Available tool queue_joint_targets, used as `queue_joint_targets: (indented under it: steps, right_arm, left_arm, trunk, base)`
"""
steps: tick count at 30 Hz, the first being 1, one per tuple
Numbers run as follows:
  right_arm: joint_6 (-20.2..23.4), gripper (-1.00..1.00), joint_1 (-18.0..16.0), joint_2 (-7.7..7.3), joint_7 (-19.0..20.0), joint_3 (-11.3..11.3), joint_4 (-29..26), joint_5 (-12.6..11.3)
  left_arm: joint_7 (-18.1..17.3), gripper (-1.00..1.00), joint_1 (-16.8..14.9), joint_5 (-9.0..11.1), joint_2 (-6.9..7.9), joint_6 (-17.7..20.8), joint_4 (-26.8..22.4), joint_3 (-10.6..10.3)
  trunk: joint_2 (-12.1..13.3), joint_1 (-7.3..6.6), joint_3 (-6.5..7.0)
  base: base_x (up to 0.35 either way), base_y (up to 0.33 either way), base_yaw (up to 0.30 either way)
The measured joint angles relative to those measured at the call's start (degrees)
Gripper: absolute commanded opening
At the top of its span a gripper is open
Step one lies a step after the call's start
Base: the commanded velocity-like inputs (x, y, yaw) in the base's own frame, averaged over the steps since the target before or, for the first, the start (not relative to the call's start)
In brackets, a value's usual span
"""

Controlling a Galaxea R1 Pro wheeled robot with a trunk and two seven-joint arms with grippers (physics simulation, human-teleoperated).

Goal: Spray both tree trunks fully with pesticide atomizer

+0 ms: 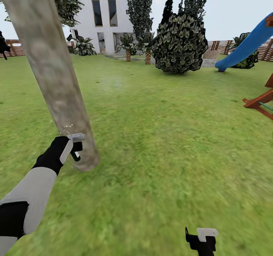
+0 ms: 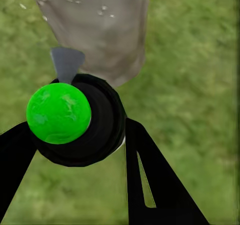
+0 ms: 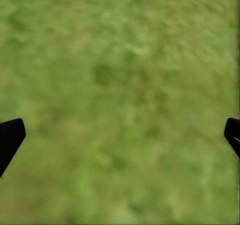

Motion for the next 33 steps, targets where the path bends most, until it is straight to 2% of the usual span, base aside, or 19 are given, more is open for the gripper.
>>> queue_joint_targets:
  steps: [4, 14, 25, 27, 29, 31, 33]
  right_arm:
    - [-0.1, 1.0, 0.0, 0.09, 0.0, 0.0, 0.0, 0.0]
    - [-0.1, 1.0, 0.0, 0.1, 0.0, 0.0, 0.0, 0.0]
    - [-0.1, 1.0, 0.0, 0.0, 0.1, 0.0, 0.0, 0.0]
    - [-0.1, 1.0, 0.0, 0.03, 0.0, 0.0, 0.0, 0.0]
    - [-0.1, 1.0, 0.0, 0.08, 0.0, 0.0, 0.0, 0.0]
    - [-0.1, 1.0, 0.0, 0.1, 0.0, 0.0, 0.0, 0.0]
    - [-0.1, 1.0, 0.0, 0.1, 0.0, 0.0, 0.0, 0.0]
  left_arm:
    - [0.0, -1.0, 0.0, 0.1, 0.1, 0.0, 0.0, 0.0]
    - [0.1, -1.0, 0.2, 0.0, 0.15, -0.1, 0.0, -0.1]
    - [0.2, -1.0, 0.3, -0.2, 0.21, -0.2, 0.8, -0.1]
    - [0.2, -1.0, 0.3, -0.4, 0.49, -0.2, 0.9, 0.0]
    - [0.2, -1.0, 0.4, -0.4, 1.23, -0.1, 0.9, 0.1]
    - [0.2, -1.0, 0.4, -0.6, 2.64, -0.1, 0.9, 0.3]
    - [0.2, -1.0, 0.4, -0.2, 3.01, -0.2, 0.9, 0.4]
  trunk:
    - [0.0, 0.0, 0.0]
    - [0.0, 0.0, 0.0]
    - [0.0, -0.02, 0.0]
    - [0.0, -0.02, 0.0]
    - [0.0, -0.02, 0.0]
    - [0.0, -0.02, 0.0]
    - [0.0, -0.02, 0.0]
  base:
    - [0.0, -0.272, 0.08]
    - [0.005, -0.272, 0.268]
    - [0.164, -0.251, 0.014]
    - [0.183, -0.241, 0.028]
    - [0.183, -0.241, 0.16]
    - [0.183, -0.241, 0.259]
    - [0.183, -0.241, 0.273]
